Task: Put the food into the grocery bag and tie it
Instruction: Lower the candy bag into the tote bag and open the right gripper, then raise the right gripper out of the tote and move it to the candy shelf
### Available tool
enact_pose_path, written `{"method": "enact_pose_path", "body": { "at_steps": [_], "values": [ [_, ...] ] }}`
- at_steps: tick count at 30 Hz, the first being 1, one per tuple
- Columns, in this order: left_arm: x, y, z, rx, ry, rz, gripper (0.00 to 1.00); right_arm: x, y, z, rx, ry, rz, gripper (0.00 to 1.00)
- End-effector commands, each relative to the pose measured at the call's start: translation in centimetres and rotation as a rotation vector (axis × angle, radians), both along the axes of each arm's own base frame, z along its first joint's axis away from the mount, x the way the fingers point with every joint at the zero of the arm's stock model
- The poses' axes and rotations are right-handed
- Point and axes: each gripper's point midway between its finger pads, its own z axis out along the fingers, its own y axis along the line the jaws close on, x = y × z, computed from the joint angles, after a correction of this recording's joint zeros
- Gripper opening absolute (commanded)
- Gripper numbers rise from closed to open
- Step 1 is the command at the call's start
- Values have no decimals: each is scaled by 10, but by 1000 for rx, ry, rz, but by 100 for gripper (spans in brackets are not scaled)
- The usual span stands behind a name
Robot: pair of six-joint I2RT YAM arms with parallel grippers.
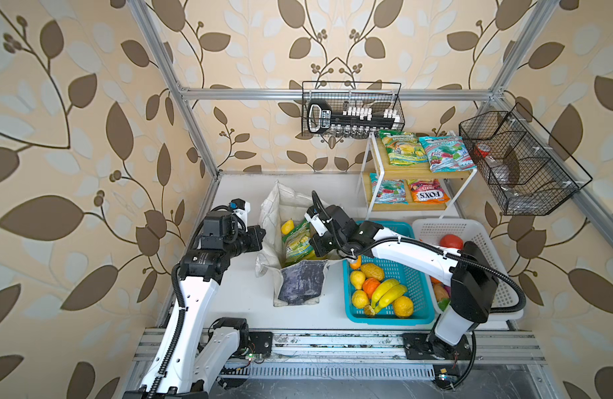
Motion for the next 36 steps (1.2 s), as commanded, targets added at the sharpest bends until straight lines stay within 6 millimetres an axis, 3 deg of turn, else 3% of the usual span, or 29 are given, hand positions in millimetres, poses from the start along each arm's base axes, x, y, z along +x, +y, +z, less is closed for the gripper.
{"method": "enact_pose_path", "body": {
  "at_steps": [1,3,6,10,12,18,27,36],
  "values": [
    [3,-1,6,12,-33,-16,0,-5,-4,2,-46,-21,23,28],
    [3,1,5,17,-33,-9,0,-6,-3,8,-49,-23,25,35],
    [2,1,6,21,-39,-6,0,-7,-5,29,-36,-78,8,55],
    [1,2,7,26,-42,-7,0,-10,-20,76,27,-166,-42,92],
    [1,1,7,24,-43,-8,0,-9,-30,98,48,-217,-72,99],
    [1,2,6,33,-32,-8,0,4,-75,152,109,-366,-138,100],
    [2,1,6,25,-36,-8,0,25,-184,216,286,-434,-357,100],
    [2,-1,6,14,-35,-18,0,53,-285,264,447,-429,-522,100]
  ]
}}
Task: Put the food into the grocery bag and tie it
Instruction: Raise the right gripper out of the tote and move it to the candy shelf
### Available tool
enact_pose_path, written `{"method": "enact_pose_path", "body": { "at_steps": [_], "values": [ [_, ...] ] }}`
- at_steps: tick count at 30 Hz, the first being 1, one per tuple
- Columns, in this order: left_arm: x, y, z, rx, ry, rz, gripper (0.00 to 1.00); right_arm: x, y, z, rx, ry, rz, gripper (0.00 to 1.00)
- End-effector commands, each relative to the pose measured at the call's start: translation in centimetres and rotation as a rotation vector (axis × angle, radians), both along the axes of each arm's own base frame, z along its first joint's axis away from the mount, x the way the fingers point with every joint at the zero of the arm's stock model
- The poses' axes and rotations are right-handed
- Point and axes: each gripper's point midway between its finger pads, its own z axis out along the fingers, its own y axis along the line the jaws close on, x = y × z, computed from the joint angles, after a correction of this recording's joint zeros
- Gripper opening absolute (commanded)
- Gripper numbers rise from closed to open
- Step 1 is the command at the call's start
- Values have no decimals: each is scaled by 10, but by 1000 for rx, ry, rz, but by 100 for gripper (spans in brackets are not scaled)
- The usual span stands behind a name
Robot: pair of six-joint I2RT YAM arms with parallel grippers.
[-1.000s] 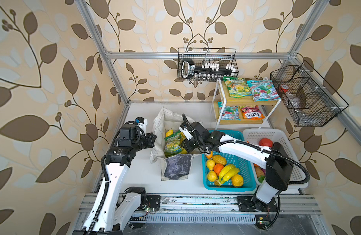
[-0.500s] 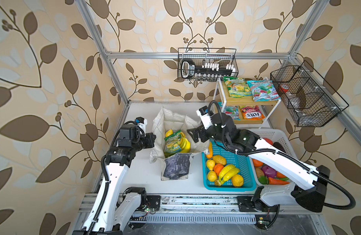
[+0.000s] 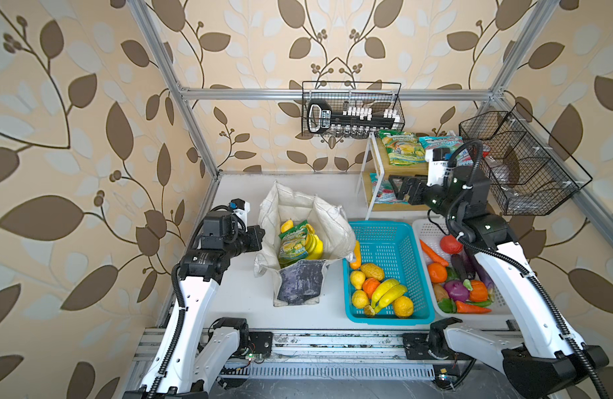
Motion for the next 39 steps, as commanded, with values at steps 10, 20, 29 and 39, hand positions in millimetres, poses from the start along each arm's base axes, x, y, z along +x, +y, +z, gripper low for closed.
{"method": "enact_pose_path", "body": {
  "at_steps": [10,20,29,39],
  "values": [
    [1,-6,6,-11,-25,-34,0,15,-64,43,113,14,-142,99],
    [3,-5,5,-13,-18,-30,0,13,-76,49,126,-38,-174,99],
    [3,-5,4,-13,-15,-29,0,52,-53,45,102,-46,-96,91],
    [4,-5,1,-11,-2,-28,0,89,-64,19,-62,95,-239,90]
  ]
}}
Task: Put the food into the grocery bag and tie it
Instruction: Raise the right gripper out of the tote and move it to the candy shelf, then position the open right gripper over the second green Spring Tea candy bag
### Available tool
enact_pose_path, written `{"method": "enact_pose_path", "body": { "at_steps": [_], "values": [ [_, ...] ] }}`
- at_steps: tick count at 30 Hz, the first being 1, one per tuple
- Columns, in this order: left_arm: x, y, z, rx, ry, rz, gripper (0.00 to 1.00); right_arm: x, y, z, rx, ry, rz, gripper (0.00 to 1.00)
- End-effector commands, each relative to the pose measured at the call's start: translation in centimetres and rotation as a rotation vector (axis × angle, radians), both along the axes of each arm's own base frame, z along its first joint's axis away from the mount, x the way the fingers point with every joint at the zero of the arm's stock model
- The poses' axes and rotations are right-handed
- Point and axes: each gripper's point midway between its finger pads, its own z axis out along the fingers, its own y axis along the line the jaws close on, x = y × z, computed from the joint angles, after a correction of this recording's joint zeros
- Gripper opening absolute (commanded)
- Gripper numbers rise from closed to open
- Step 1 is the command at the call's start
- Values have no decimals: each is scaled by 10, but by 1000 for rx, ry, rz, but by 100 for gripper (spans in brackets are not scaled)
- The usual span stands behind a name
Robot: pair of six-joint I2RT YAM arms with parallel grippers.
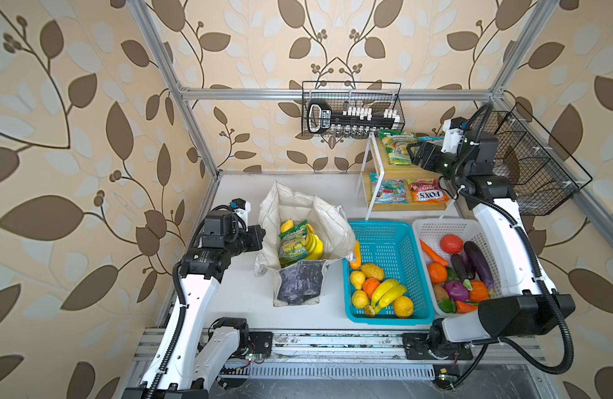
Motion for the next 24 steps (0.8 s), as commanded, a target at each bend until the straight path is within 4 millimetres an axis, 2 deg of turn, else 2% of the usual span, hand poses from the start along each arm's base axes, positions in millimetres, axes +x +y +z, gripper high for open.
{"method": "enact_pose_path", "body": {
  "at_steps": [1,7,11,16,24],
  "values": [
    [2,-4,5,-9,-20,-25,0,1,-10,-3,-83,48,-68,90],
    [1,-4,6,-6,-23,-26,0,12,-3,-11,-112,83,-54,90],
    [1,-4,6,-5,-24,-23,0,22,1,-28,-97,128,-41,90],
    [1,-3,5,-2,-24,-22,0,28,11,-37,-85,147,-21,90],
    [0,-4,7,-4,-27,-24,0,16,29,-40,-62,175,29,89]
  ]
}}
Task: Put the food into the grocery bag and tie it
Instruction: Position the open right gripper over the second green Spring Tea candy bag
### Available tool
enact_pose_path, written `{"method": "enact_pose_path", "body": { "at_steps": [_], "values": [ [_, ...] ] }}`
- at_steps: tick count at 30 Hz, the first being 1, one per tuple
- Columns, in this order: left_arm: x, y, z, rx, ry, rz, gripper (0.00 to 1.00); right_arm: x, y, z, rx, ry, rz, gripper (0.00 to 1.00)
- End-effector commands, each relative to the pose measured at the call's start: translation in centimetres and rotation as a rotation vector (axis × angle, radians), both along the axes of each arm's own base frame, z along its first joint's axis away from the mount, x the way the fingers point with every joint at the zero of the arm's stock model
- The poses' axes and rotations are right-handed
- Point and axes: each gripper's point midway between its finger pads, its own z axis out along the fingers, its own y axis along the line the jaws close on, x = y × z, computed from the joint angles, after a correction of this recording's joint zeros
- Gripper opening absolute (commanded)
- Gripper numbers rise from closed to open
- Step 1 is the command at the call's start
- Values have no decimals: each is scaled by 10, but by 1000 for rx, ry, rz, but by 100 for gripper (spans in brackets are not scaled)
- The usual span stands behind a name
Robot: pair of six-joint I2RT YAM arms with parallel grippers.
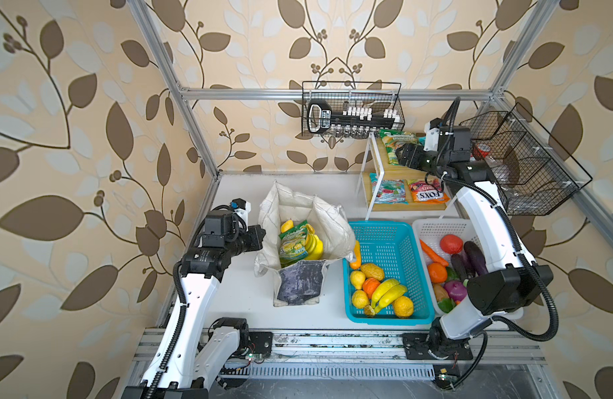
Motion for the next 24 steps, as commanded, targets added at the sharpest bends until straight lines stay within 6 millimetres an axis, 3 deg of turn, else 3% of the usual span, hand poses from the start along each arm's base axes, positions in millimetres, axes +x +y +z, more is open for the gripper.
{"method": "enact_pose_path", "body": {
  "at_steps": [1,6,12,18,24],
  "values": [
    [0,-4,8,-5,-32,-29,0,-14,14,0,16,31,42,89],
    [0,-5,8,-9,-32,-30,0,-30,34,-3,40,59,107,89],
    [-1,-5,9,-8,-37,-30,0,-45,56,24,115,-34,189,89],
    [-1,-4,9,-3,-38,-26,0,-49,31,52,94,-88,109,89],
    [-1,-3,10,-2,-41,-24,0,-52,0,40,121,-61,34,86]
  ]
}}
